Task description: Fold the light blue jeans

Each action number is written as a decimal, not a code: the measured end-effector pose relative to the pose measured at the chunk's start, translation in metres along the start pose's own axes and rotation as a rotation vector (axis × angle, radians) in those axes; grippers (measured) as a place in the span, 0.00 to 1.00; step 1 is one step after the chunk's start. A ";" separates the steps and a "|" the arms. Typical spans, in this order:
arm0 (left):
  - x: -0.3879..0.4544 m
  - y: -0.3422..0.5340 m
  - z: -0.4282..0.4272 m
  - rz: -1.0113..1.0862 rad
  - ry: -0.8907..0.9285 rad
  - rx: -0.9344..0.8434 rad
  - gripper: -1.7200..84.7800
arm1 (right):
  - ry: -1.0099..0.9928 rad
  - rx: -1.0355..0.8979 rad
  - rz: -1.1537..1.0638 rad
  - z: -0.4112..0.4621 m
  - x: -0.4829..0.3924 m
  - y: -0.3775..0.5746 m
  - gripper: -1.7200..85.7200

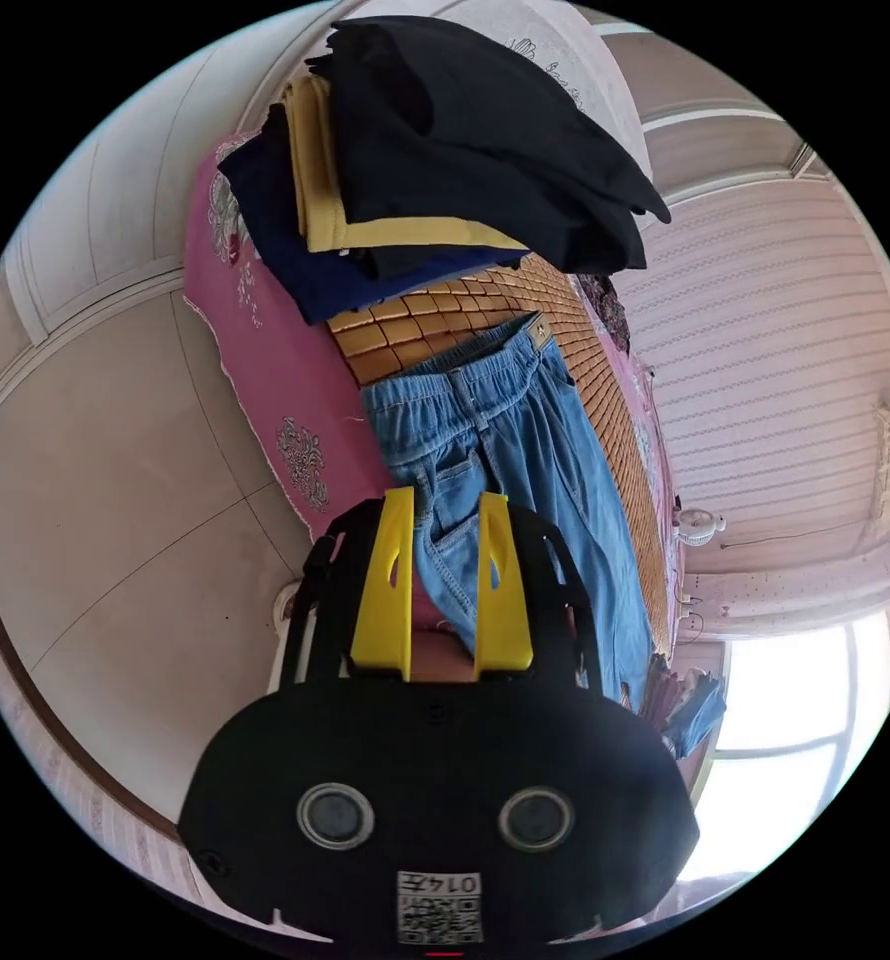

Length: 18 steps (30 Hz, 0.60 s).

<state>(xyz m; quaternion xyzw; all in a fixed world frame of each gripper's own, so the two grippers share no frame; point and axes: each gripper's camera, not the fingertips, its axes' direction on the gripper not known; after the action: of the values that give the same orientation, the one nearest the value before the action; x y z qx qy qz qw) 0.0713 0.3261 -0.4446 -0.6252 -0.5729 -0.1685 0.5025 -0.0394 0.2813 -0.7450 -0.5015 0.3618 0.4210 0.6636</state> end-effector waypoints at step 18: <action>-0.097 0.017 -0.027 0.059 0.112 0.084 0.01 | 0.015 0.058 -0.098 -0.034 -0.074 -0.048 0.02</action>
<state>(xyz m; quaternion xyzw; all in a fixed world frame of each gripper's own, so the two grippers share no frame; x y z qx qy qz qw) 0.0685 0.2536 -0.5164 -0.6098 -0.5317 -0.1640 0.5644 -0.0259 0.2269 -0.6689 -0.5024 0.3536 0.3738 0.6949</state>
